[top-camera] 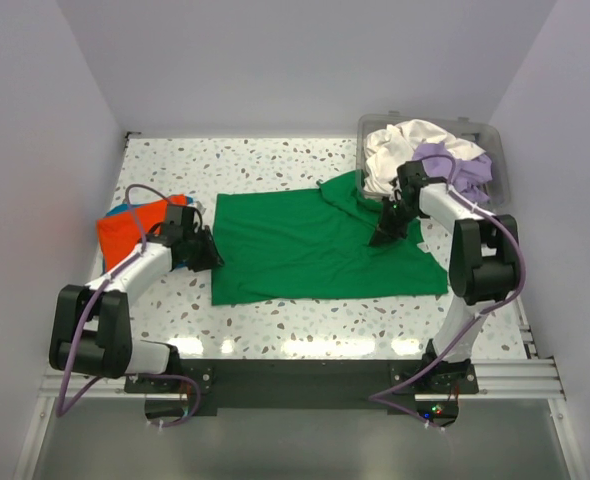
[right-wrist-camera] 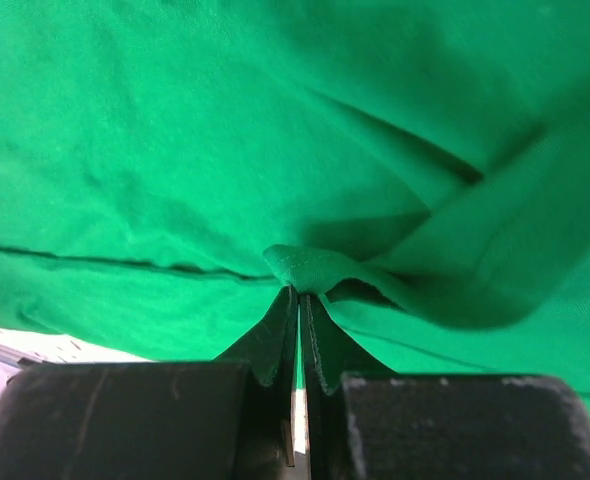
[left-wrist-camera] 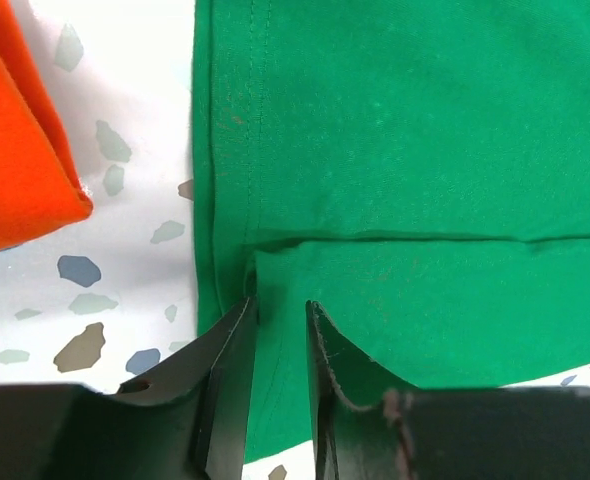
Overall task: Fold and stack the t-shirts
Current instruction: Fold the tshirt
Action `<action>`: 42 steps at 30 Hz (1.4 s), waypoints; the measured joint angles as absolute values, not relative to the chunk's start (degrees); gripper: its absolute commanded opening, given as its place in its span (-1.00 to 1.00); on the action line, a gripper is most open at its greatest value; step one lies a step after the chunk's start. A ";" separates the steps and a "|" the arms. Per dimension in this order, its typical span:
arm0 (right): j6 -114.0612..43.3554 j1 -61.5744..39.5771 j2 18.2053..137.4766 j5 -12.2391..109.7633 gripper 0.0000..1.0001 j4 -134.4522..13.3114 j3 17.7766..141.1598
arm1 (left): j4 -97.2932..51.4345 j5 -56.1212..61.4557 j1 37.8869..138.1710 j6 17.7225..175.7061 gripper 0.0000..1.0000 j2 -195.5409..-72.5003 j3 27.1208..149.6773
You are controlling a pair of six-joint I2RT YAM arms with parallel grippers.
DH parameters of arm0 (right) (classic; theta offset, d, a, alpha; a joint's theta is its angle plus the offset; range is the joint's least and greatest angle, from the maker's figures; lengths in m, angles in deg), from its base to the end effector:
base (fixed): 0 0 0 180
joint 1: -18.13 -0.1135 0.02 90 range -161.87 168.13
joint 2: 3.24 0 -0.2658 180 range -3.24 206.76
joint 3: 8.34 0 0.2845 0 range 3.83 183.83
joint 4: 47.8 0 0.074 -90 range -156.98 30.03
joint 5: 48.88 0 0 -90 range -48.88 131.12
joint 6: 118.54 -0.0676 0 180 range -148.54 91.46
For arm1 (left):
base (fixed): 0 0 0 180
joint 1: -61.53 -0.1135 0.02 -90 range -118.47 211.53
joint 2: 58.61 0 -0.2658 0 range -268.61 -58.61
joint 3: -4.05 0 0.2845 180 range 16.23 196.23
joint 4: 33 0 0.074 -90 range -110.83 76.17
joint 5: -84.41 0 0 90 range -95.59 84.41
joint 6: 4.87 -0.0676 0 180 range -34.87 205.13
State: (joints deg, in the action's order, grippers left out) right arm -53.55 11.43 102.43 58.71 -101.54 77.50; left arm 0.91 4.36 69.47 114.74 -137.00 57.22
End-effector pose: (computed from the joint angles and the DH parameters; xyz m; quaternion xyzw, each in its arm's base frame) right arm 0.3935 0.0668 0.1401 0.1341 0.9691 0.1842 0.0945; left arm 0.2916 -0.0525 0.1320 -0.1578 0.9475 -0.1645 0.2241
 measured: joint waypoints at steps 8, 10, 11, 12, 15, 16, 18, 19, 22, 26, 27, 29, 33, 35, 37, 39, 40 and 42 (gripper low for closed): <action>-54.32 9.83 106.97 60.89 -0.73 -99.98 80.85 | 2.59 3.07 69.47 114.65 -0.24 -135.39 59.67; -54.65 9.33 107.91 61.61 -0.47 -99.72 81.94 | 2.53 3.16 69.47 114.65 -0.24 -134.93 60.28; -54.62 9.09 108.20 61.74 -0.13 -99.66 82.29 | 2.48 3.29 69.47 114.65 -0.24 -134.69 60.37; -55.02 8.81 108.53 61.83 -0.01 -99.70 82.66 | 2.48 3.57 69.47 114.65 -0.24 -134.56 60.39; -54.89 8.30 108.61 61.92 0.37 -99.79 83.29 | 2.59 4.82 69.50 114.65 -0.24 -134.49 60.39; -54.71 8.24 108.61 61.94 0.41 -99.81 83.51 | 2.59 5.43 69.50 114.65 -0.24 -134.49 60.37; -54.52 8.17 108.33 61.83 0.47 -99.96 83.62 | 2.66 6.83 69.58 114.65 -0.24 -134.43 60.17; -54.47 8.17 107.87 61.63 0.48 -100.25 83.51 | 2.62 7.68 69.71 114.63 -0.24 -134.27 59.69; -54.43 8.17 104.09 61.02 0.51 -100.75 81.11 | 3.71 9.63 70.22 114.57 -0.25 -133.55 57.35; -54.47 8.17 95.28 59.10 0.55 -101.27 74.53 | 7.01 12.34 70.48 114.50 -0.25 -133.27 54.14; -54.49 8.17 93.40 58.53 0.56 -101.38 72.72 | 7.64 12.93 70.57 114.50 -0.25 -133.11 53.46; -54.54 8.17 91.02 57.59 0.56 -101.34 69.28 | 8.43 14.15 70.63 114.50 -0.25 -132.81 52.35; -54.76 8.24 91.28 56.04 0.56 -101.27 64.45 | 8.80 15.73 70.79 114.43 -0.25 -133.62 51.17; -54.89 8.24 92.11 55.25 0.56 -101.40 63.16 | 8.89 15.75 71.11 114.46 -0.26 -134.78 51.08; -54.89 8.28 93.12 54.09 0.56 -101.45 62.92 | 9.35 15.42 71.40 114.50 -0.26 -135.39 51.08; -54.80 8.35 94.06 53.07 0.56 -101.27 62.92 | 10.20 14.59 71.51 114.54 -0.27 -135.28 51.08; -54.62 8.41 94.58 52.37 0.56 -101.30 62.92 | 10.55 13.89 71.59 114.57 -0.27 -135.17 51.08; -54.56 8.72 95.43 51.84 0.56 -101.58 63.19 | 11.40 12.49 71.75 114.61 -0.27 -134.88 51.08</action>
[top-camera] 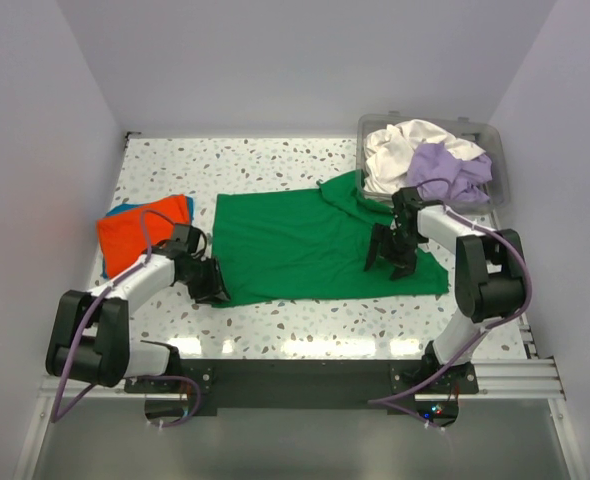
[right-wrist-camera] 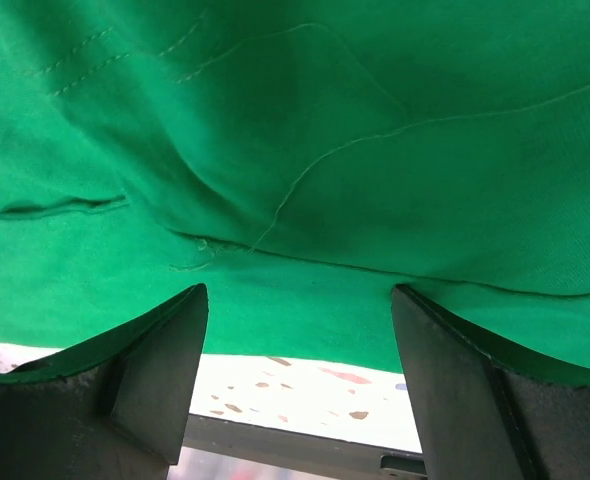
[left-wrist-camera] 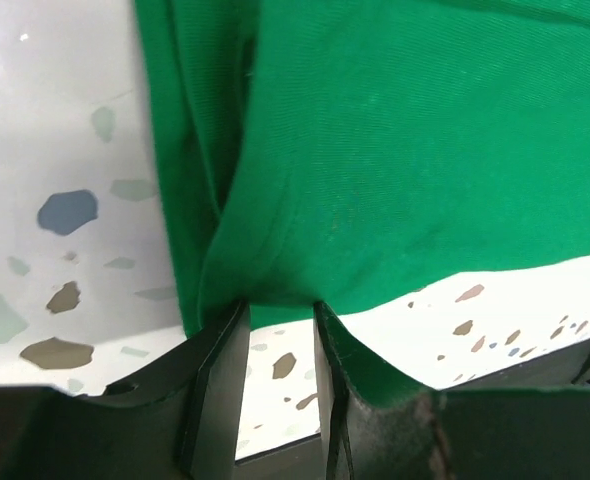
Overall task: Fold and stack the t-shirts
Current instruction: Fold the tshirt
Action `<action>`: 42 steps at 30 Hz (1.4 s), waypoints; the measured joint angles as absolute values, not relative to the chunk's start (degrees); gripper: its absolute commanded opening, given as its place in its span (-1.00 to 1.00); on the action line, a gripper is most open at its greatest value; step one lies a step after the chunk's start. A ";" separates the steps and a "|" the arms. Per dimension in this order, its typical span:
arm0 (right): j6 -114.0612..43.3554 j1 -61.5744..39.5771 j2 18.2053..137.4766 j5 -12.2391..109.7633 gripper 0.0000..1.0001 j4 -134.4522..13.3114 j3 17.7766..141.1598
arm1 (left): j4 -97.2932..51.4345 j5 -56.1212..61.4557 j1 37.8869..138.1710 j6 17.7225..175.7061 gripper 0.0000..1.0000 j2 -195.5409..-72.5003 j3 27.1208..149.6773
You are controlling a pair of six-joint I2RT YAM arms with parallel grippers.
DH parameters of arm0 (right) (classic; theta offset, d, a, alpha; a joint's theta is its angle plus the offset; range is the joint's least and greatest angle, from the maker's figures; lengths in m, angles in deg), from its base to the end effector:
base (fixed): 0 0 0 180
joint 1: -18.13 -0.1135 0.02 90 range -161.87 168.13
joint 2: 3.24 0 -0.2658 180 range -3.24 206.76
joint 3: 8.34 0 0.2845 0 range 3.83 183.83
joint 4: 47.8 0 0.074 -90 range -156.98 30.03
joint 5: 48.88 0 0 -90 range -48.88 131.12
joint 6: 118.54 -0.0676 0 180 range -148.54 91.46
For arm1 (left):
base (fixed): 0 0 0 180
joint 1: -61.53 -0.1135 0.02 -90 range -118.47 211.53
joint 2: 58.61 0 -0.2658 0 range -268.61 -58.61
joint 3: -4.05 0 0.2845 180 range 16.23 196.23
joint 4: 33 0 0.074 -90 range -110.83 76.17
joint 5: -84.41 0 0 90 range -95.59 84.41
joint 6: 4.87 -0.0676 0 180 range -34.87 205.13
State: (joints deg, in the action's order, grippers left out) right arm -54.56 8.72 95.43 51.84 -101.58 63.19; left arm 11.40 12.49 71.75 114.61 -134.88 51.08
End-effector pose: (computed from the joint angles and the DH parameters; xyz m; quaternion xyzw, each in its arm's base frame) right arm 0.3288 0.0672 0.1078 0.1360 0.9832 0.1127 0.0467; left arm 0.2365 -0.0640 0.1001 -0.1415 0.9675 -0.1940 0.0794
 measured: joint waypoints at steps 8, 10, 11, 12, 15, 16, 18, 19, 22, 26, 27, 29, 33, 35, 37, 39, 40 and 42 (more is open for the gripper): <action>-54.01 12.02 96.70 51.34 0.57 -103.04 64.48 | 13.83 8.41 72.62 116.05 -0.27 -134.21 51.39; -53.71 12.83 97.31 51.34 0.57 -103.48 65.15 | 14.27 7.57 72.86 116.07 -0.27 -134.12 51.63; -53.33 13.11 97.77 51.32 0.57 -103.98 65.77 | 14.37 7.20 72.93 116.03 -0.27 -134.12 51.76; -52.88 13.33 98.27 51.25 0.57 -104.40 66.40 | 14.51 6.77 72.93 116.03 -0.27 -134.12 51.87; -51.54 13.64 99.37 51.01 0.57 -105.38 67.91 | 15.18 6.11 72.95 115.79 -0.25 -133.90 52.41; -51.11 13.72 99.43 50.92 0.57 -105.45 68.13 | 15.66 6.18 72.95 115.75 -0.25 -133.62 52.74; -50.14 13.77 99.43 50.79 0.57 -105.56 68.28 | 16.82 6.74 72.97 115.57 -0.24 -132.55 53.92; -49.73 13.77 99.43 50.79 0.57 -105.71 68.39 | 17.72 7.14 72.97 115.55 -0.24 -131.96 54.99; -48.68 13.77 99.06 50.79 0.57 -106.30 68.52 | 18.66 8.21 72.99 115.48 -0.24 -130.86 59.39; -48.29 13.86 95.80 50.86 0.57 -107.33 68.54 | 16.28 10.24 73.10 115.55 -0.24 -133.11 66.27; -48.29 13.92 94.84 50.86 0.57 -107.31 68.59 | 15.16 10.90 73.19 115.57 -0.25 -134.58 67.60; -48.44 14.01 93.77 50.84 0.57 -107.04 68.87 | 12.23 12.25 73.63 115.66 -0.25 -138.36 69.79; -49.84 14.03 93.62 50.42 0.56 -104.01 68.48 | 5.52 14.55 75.49 116.55 -0.26 -146.49 71.69; -50.93 14.03 93.64 50.07 0.56 -101.38 67.40 | 2.03 16.14 76.71 117.56 -0.26 -150.23 71.71; -52.00 14.03 94.01 49.94 0.54 -99.07 66.09 | -1.19 17.85 77.63 118.52 -0.27 -153.00 71.28; -52.99 14.03 94.91 49.79 0.53 -97.73 65.24 | -4.71 19.51 78.17 119.24 -0.28 -154.49 69.66; -53.40 14.03 95.54 49.79 0.53 -97.14 64.87 | -5.91 20.36 78.30 119.70 -0.28 -154.99 68.48; -54.19 14.03 96.07 49.85 0.52 -96.68 64.59 | -7.09 21.26 78.39 120.38 -0.28 -155.39 65.99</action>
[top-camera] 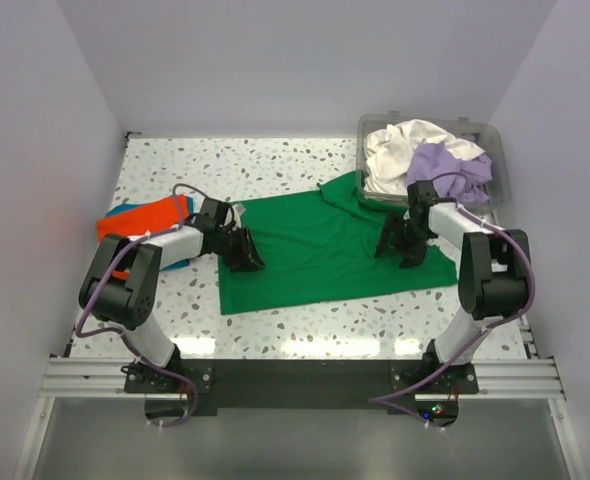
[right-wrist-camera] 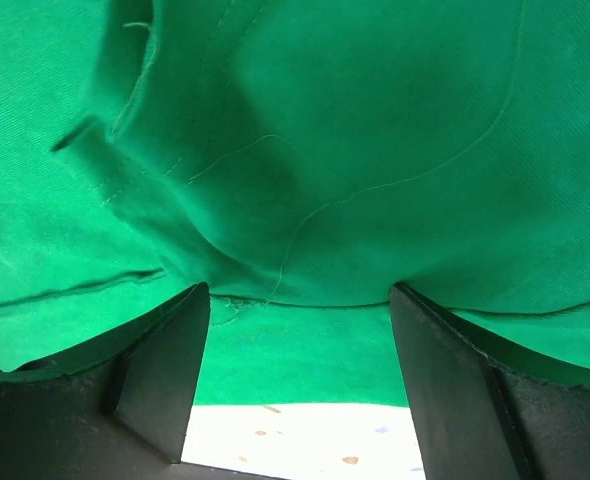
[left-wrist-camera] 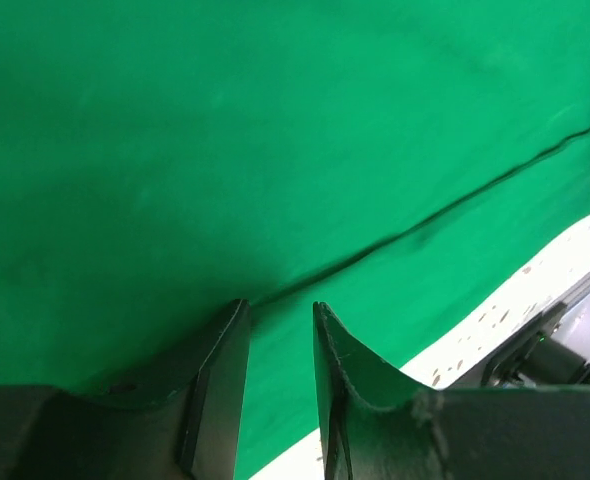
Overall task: Fold and stack the t-shirts
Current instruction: Fold the tshirt
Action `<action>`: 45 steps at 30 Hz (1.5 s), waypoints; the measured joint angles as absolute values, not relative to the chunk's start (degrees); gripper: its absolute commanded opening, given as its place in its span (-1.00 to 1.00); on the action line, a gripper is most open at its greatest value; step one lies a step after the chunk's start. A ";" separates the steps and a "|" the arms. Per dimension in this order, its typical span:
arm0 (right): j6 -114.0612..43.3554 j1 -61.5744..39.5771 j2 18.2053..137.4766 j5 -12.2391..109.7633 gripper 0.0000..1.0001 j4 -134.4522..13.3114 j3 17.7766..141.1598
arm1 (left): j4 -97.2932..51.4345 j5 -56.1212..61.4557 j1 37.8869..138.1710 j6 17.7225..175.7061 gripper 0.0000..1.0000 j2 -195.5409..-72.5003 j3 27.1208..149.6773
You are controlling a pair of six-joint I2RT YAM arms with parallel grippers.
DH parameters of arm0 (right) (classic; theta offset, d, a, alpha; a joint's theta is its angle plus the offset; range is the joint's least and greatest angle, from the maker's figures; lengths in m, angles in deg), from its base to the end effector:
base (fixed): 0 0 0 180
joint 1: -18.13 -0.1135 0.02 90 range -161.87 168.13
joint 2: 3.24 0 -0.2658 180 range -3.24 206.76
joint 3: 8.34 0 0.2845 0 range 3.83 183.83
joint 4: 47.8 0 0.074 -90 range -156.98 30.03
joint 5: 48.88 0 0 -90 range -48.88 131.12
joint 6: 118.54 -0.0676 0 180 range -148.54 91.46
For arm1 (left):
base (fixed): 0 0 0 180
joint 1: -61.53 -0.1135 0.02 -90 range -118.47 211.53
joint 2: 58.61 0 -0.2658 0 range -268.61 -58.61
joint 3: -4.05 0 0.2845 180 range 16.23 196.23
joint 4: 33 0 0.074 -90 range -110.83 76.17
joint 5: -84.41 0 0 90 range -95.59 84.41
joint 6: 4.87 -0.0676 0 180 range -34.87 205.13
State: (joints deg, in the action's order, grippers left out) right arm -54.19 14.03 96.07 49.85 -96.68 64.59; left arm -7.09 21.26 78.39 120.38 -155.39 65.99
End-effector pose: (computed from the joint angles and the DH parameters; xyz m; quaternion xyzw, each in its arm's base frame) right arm 0.3521 0.0355 0.1132 0.1753 0.9733 0.1058 0.1042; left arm 0.3266 -0.1309 0.0977 -0.0925 0.9384 -0.3097 0.1220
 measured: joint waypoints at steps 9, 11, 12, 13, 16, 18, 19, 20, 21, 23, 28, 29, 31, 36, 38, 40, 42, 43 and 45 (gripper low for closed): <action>-58.10 13.53 96.05 49.59 0.46 -102.00 63.93 | -5.21 19.05 78.35 121.60 -0.31 -151.60 61.07; -59.11 13.29 95.67 49.74 0.46 -103.98 63.16 | -4.25 18.22 78.33 121.58 -0.32 -150.86 60.68; -59.56 13.22 95.21 49.87 0.46 -104.77 62.40 | -3.64 17.93 78.30 121.56 -0.32 -150.64 60.65; -60.05 13.13 94.60 50.05 0.46 -105.49 61.50 | -3.18 17.63 78.30 121.56 -0.32 -150.49 60.63; -61.18 12.87 92.77 50.44 0.46 -108.18 58.51 | -1.67 16.54 78.30 121.47 -0.32 -149.62 60.33; -61.68 12.76 91.43 50.64 0.46 -110.17 56.43 | -0.47 15.51 78.30 121.38 -0.31 -148.39 59.60; -61.95 12.74 90.91 50.62 0.46 -111.28 55.49 | 0.19 14.98 78.30 121.34 -0.32 -147.74 59.23; -62.06 12.72 90.56 50.62 0.46 -112.03 54.86 | 1.04 14.26 78.28 121.30 -0.32 -146.80 58.67; -62.23 12.65 90.10 50.62 0.46 -112.81 54.09 | 1.68 13.74 78.26 121.32 -0.32 -146.12 58.27; -62.49 12.54 89.47 50.62 0.46 -114.08 53.00 | 2.94 12.86 78.15 121.32 -0.32 -144.59 57.16; -62.86 11.80 88.61 50.60 0.47 -115.70 52.35 | 6.33 11.47 78.11 121.28 -0.32 -141.94 55.67; -62.86 11.74 88.40 50.62 0.47 -116.07 52.45 | 6.92 11.27 78.11 121.19 -0.31 -141.79 55.69; -62.73 11.63 88.07 50.62 0.47 -117.56 53.72 | 8.65 10.81 78.11 120.84 -0.31 -141.49 55.91; -61.03 11.41 87.70 50.71 0.49 -119.70 62.95 | 12.93 10.42 78.09 119.81 -0.31 -141.59 60.30; -59.94 11.41 87.54 50.71 0.49 -118.39 67.25 | 13.13 10.46 78.09 119.26 -0.31 -142.18 64.04; -59.17 11.41 87.54 50.71 0.49 -116.55 69.66 | 11.97 10.57 78.06 118.52 -0.31 -143.56 67.65; -58.45 11.41 88.13 50.75 0.48 -114.23 70.92 | 9.35 10.96 78.06 118.15 -0.31 -145.77 70.71; -58.21 11.41 88.99 50.84 0.48 -112.97 71.34 | 7.97 11.25 78.04 117.80 -0.31 -147.12 71.80; -57.84 11.41 91.52 51.14 0.48 -109.86 71.71 | 5.57 11.90 78.04 117.03 -0.32 -150.01 72.98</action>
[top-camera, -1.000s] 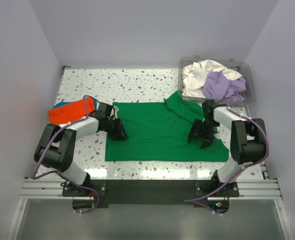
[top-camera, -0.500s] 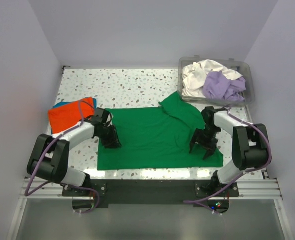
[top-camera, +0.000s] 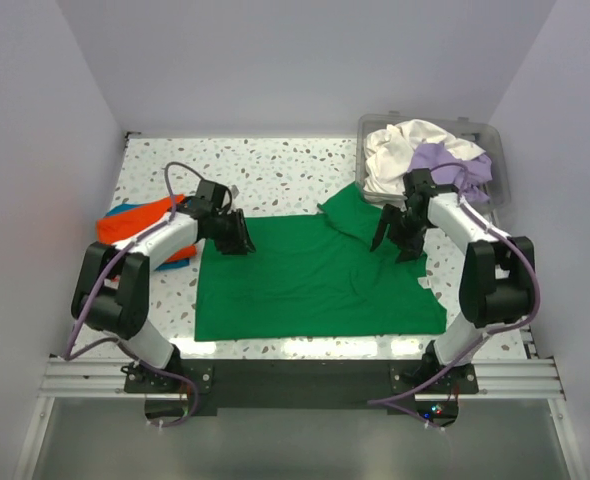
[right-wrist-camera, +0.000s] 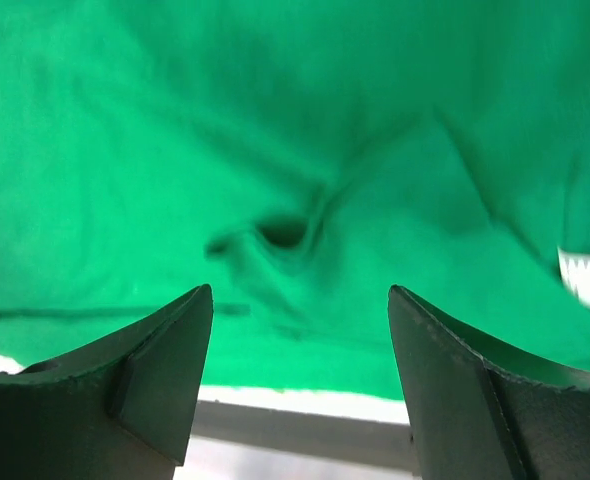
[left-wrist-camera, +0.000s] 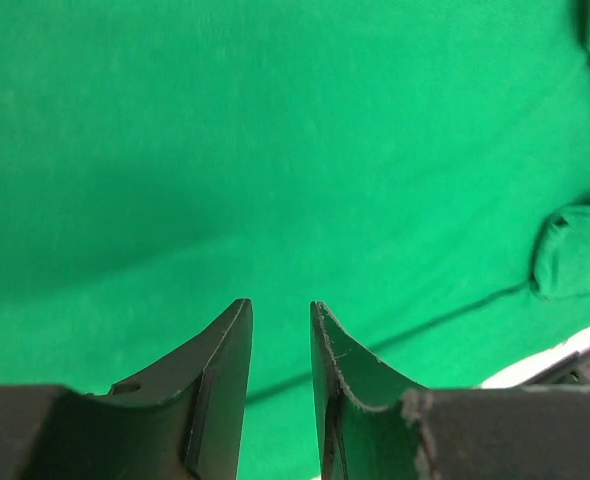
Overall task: Fold and stack the t-shirts
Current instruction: Fold the tshirt
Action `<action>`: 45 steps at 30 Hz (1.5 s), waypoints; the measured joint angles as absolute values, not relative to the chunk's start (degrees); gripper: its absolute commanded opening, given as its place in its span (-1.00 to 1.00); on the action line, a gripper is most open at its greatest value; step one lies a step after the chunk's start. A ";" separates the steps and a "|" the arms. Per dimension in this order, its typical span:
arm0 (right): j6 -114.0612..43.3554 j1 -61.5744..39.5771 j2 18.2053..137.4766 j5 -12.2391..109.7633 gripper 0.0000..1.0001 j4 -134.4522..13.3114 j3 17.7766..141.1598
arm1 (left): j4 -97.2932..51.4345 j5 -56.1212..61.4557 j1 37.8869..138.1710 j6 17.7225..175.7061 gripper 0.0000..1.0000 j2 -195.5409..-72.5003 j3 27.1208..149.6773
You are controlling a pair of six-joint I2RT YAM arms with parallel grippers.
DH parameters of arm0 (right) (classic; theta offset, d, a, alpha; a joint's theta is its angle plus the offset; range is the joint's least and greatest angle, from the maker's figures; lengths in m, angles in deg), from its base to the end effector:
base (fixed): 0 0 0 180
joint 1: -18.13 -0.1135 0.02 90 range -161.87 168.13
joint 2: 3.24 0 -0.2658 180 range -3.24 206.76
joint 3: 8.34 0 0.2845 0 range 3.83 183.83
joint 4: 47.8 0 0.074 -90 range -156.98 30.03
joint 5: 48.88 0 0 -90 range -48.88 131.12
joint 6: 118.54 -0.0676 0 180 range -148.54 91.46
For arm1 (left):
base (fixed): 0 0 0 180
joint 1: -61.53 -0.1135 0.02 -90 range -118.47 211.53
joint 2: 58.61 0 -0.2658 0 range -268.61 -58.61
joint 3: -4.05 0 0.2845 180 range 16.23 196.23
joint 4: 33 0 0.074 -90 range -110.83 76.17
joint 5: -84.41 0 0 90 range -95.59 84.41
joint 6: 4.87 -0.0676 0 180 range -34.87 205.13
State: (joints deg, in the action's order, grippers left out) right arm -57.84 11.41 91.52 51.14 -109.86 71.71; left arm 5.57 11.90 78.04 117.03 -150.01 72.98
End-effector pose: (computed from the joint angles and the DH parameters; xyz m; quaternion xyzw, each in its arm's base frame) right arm 0.3456 0.0526 0.1693 0.1839 0.9724 0.1180 0.0823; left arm 0.3360 -0.1208 0.1493 -0.0905 0.9535 -0.2356 0.1651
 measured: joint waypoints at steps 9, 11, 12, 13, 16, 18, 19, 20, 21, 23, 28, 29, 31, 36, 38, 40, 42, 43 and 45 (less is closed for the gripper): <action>-57.71 11.36 98.95 51.03 0.48 -100.29 70.31 | 3.86 9.87 77.98 114.08 -0.34 -156.06 73.20; -57.68 11.36 99.19 50.60 0.47 -99.63 69.55 | 3.21 9.24 77.80 113.89 -0.35 -156.06 72.52; -57.66 11.36 99.50 50.31 0.47 -99.55 69.18 | 3.14 9.00 77.63 113.82 -0.36 -156.06 71.98; -57.68 11.36 99.78 50.07 0.47 -99.66 69.00 | 3.23 8.60 77.43 113.80 -0.37 -156.06 71.47; -57.73 11.36 99.89 50.05 0.47 -99.85 68.96 | 3.23 8.06 77.02 113.65 -0.40 -155.93 70.66; -57.79 11.25 99.89 49.87 0.47 -99.79 68.74 | 2.94 7.92 76.97 113.58 -0.42 -155.78 70.36; -57.86 11.19 99.87 49.81 0.47 -99.77 68.61 | 2.73 7.88 76.95 113.58 -0.42 -155.60 70.10; -57.88 11.12 99.74 49.72 0.47 -99.68 68.39 | 2.44 7.86 76.93 113.58 -0.42 -155.41 69.81; -57.95 11.04 99.43 49.68 0.47 -99.50 68.06 | 2.27 7.86 76.93 113.60 -0.42 -155.21 69.53; -58.14 10.95 98.67 49.63 0.47 -99.28 67.10 | 1.70 7.84 76.93 113.63 -0.42 -154.51 68.57; -58.54 10.64 96.72 49.57 0.47 -99.44 64.61 | 1.37 7.40 76.93 113.60 -0.42 -152.00 65.72; -58.56 10.60 96.40 49.59 0.47 -99.57 64.15 | 1.39 7.25 76.93 113.60 -0.42 -151.30 64.98; -58.58 10.51 95.65 49.59 0.47 -100.05 63.23 | 1.54 7.12 76.93 113.60 -0.41 -149.59 63.15; -58.58 10.25 93.18 49.57 0.47 -101.25 60.17 | 1.41 7.68 76.93 113.65 -0.41 -145.75 59.12; -58.58 10.23 92.40 49.57 0.47 -102.26 59.10 | 1.83 7.73 76.93 113.63 -0.40 -144.79 58.29; -58.60 10.18 92.07 49.59 0.47 -103.09 58.57 | 2.55 7.82 76.93 113.63 -0.40 -144.11 57.86; -58.58 10.14 92.00 49.61 0.47 -103.92 58.44 | 3.25 7.82 76.93 113.63 -0.40 -143.74 57.68; -58.56 10.14 92.00 49.61 0.47 -104.18 58.44 | 3.64 7.82 76.93 113.63 -0.39 -143.61 57.68; -58.52 10.01 91.98 49.59 0.47 -104.77 58.53 | 4.56 7.79 76.93 113.63 -0.37 -143.45 57.81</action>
State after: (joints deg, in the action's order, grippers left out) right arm -58.52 10.01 91.98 49.59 -104.77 58.53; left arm 4.56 7.79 76.93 113.63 -143.45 57.81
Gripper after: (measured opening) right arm 0.735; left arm 0.302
